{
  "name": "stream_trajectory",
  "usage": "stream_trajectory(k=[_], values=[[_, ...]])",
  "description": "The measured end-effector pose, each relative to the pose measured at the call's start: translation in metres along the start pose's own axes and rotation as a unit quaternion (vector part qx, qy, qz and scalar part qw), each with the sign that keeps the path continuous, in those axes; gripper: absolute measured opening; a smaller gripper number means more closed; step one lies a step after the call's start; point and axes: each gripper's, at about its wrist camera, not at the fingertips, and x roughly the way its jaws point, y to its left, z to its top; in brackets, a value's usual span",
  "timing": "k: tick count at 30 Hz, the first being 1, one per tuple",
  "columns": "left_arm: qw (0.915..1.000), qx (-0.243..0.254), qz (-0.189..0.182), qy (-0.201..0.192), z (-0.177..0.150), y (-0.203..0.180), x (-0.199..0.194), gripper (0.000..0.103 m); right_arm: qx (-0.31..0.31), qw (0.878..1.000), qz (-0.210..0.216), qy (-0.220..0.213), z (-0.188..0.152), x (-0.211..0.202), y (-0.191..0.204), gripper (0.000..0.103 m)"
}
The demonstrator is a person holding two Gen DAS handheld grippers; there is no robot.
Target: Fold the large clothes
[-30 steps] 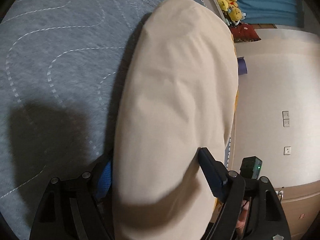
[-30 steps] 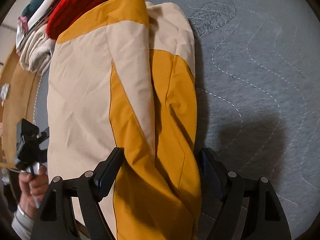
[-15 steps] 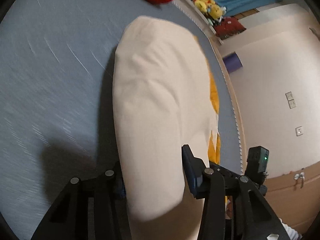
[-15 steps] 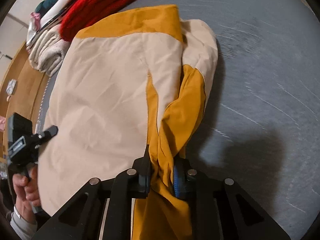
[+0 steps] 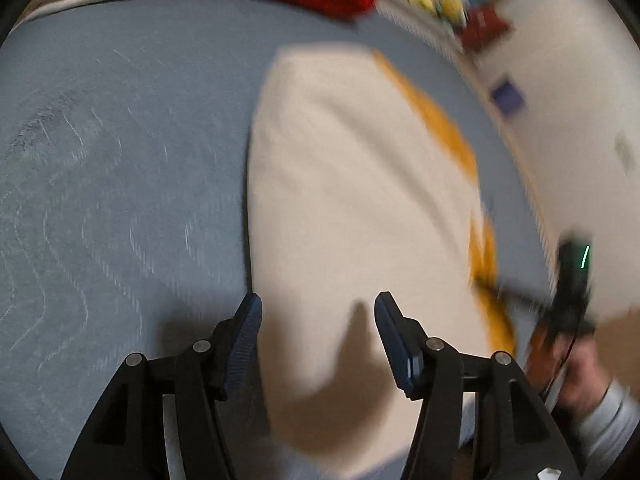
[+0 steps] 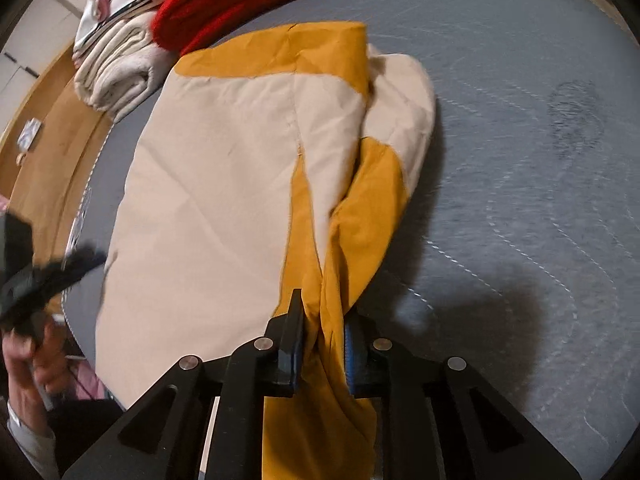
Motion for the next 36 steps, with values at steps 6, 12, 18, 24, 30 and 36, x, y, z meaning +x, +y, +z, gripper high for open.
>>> stream_trajectory(k=[6,12,18,24,30,36], values=[[0.9937,-0.086,-0.067,0.026,-0.041,0.032,0.019,0.061,0.011,1.0,-0.025,-0.002,-0.023,-0.021,-0.002,0.03],[0.9793,-0.168,-0.113,0.005,-0.057,0.041,0.033,0.057,0.023,0.999,-0.036,0.028,-0.06,-0.031,-0.004,0.04],[0.9883,-0.124,-0.086,0.017,-0.062,-0.002,0.032,0.058,0.032,0.997,-0.07,0.013,-0.076,-0.051,-0.026,0.04],[0.9922,-0.111,-0.055,0.015,-0.068,0.006,0.021,0.066,0.014,0.994,-0.102,0.034,-0.093,-0.051,-0.04,0.038],[0.9961,-0.064,0.061,-0.004,-0.086,-0.031,-0.004,0.067,0.054,0.985,-0.16,0.024,-0.119,-0.068,-0.059,0.038],[0.9776,0.055,0.171,-0.11,-0.136,-0.101,-0.071,0.077,0.031,0.959,-0.241,-0.145,-0.156,-0.155,-0.032,0.042]])
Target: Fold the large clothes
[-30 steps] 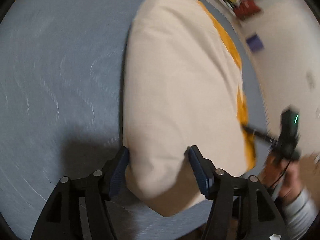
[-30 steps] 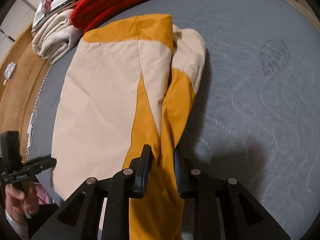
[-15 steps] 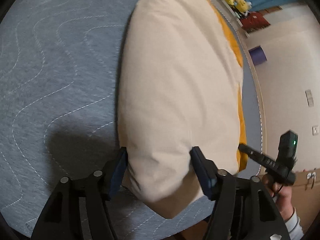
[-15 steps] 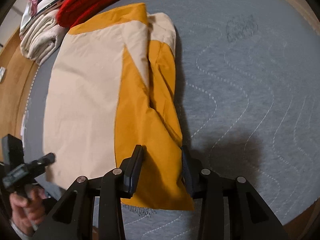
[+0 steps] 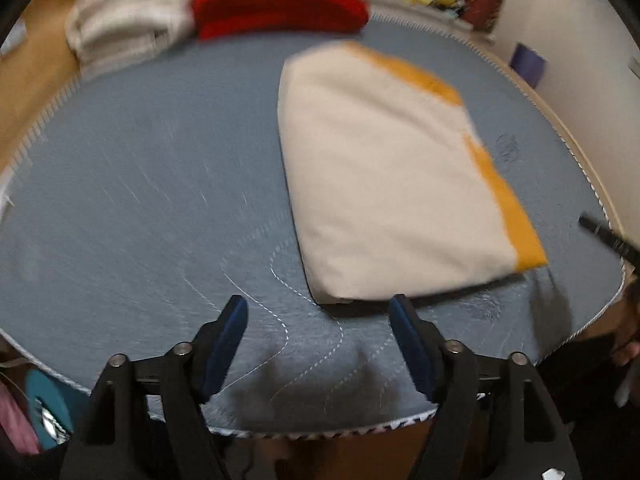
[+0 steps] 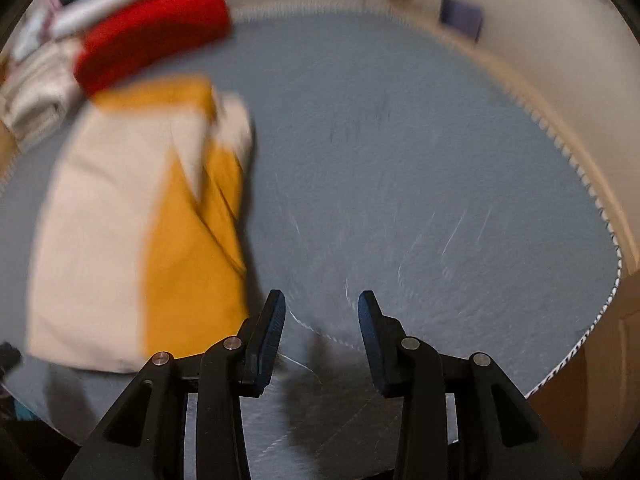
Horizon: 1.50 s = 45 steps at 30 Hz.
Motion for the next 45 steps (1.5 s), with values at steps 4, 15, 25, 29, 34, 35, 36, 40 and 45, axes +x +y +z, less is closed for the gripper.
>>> stream_trajectory(k=[4,15,25,29,34,35,36,40,45], values=[[0.9965,0.016,0.02,-0.079,-0.024,-0.016,-0.063,0.096,-0.055,0.988,0.021,-0.146,-0.024,-0.099,0.023,0.068],[0.9919,-0.001,0.017,-0.126,-0.095,-0.058,-0.104,0.102,-0.065,0.977,0.029,-0.203,-0.112,-0.202,0.072,0.092],[0.9934,-0.016,0.016,-0.112,-0.08,-0.058,-0.083,0.102,-0.085,0.984,0.031,-0.153,-0.118,-0.163,0.092,0.092],[0.993,-0.016,0.015,-0.116,-0.081,-0.057,-0.084,0.102,-0.097,0.982,0.037,-0.156,-0.122,-0.161,0.103,0.092],[0.9926,-0.02,0.014,-0.119,-0.082,-0.055,-0.086,0.102,-0.105,0.98,0.041,-0.164,-0.123,-0.163,0.107,0.092],[0.9928,-0.02,0.014,-0.118,-0.082,-0.054,-0.086,0.102,-0.104,0.98,0.043,-0.163,-0.123,-0.163,0.107,0.092],[0.9929,-0.022,0.013,-0.116,-0.082,-0.053,-0.085,0.102,-0.103,0.98,0.043,-0.163,-0.123,-0.162,0.107,0.092],[0.9926,-0.025,0.011,-0.118,-0.082,-0.051,-0.086,0.102,-0.103,0.979,0.044,-0.17,-0.124,-0.164,0.109,0.092],[0.9927,-0.027,0.009,-0.117,-0.082,-0.052,-0.086,0.102,-0.114,0.977,0.044,-0.175,-0.127,-0.164,0.117,0.092]])
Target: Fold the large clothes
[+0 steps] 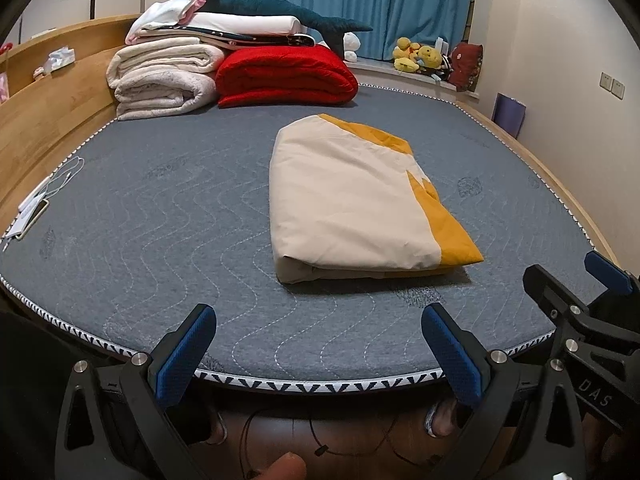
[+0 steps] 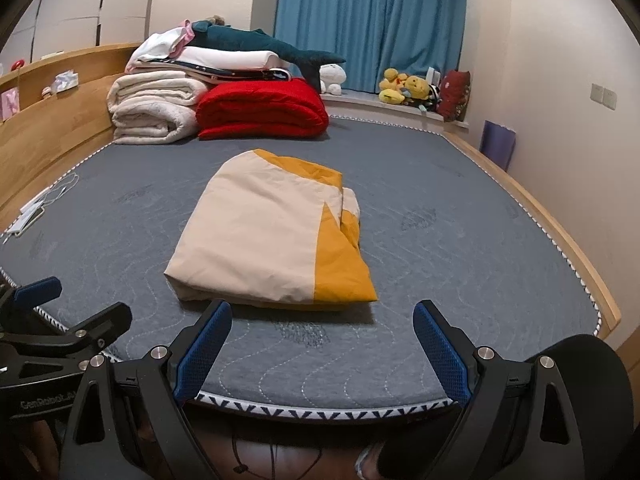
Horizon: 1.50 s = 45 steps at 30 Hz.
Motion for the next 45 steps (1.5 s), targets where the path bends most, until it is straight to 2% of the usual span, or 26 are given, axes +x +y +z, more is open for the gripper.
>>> stream_trajectory(k=[45], values=[[0.9999,0.002,-0.008,-0.006,0.0002,-0.0036,-0.0051,0.102,0.002,1.0,-0.002,-0.01,0.003,0.0035,0.0074,0.092]])
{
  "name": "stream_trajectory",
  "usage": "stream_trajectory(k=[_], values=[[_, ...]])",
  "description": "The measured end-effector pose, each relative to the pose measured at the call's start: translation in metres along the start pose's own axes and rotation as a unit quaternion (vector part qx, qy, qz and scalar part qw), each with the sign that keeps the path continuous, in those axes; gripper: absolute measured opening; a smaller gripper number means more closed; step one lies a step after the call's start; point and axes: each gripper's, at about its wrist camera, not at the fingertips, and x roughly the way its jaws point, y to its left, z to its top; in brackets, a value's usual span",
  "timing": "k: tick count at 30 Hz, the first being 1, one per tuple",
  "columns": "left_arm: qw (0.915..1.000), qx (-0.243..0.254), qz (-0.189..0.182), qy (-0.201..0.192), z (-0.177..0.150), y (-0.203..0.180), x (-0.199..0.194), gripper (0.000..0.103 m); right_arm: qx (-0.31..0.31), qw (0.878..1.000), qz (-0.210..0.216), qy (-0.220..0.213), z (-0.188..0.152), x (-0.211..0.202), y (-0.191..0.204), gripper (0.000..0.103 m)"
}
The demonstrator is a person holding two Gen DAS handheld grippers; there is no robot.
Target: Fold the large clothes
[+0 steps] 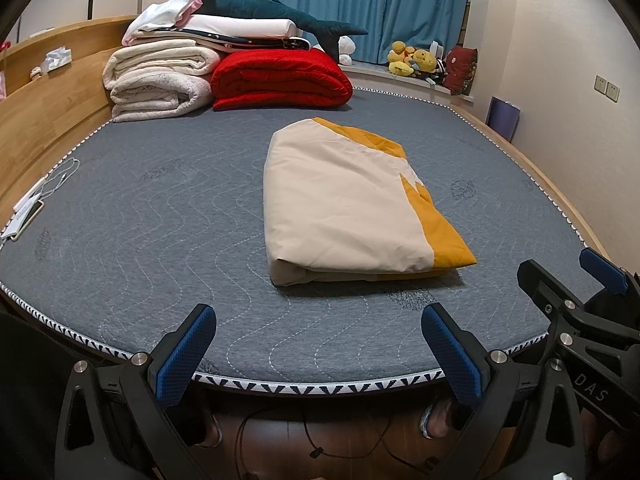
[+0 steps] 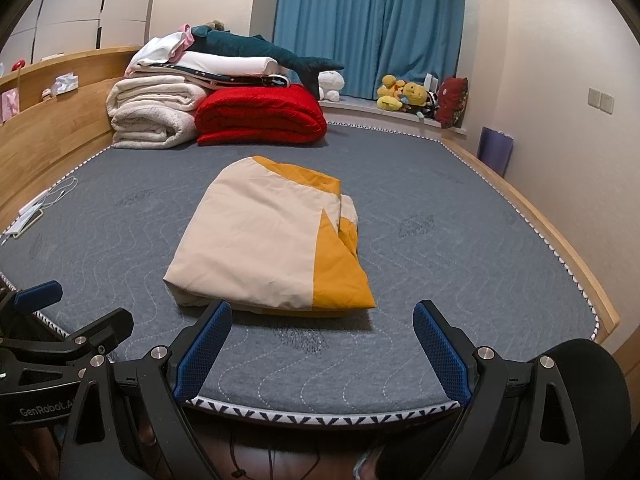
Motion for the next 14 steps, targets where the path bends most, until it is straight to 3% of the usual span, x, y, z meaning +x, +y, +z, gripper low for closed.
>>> stream_trajectory(k=[14], values=[[1.0,-0.004,-0.003,0.001,-0.0008,-0.0018,0.0004,0.102,0.0,1.0,0.0,-0.001,-0.0001,0.0001,0.0,0.092]])
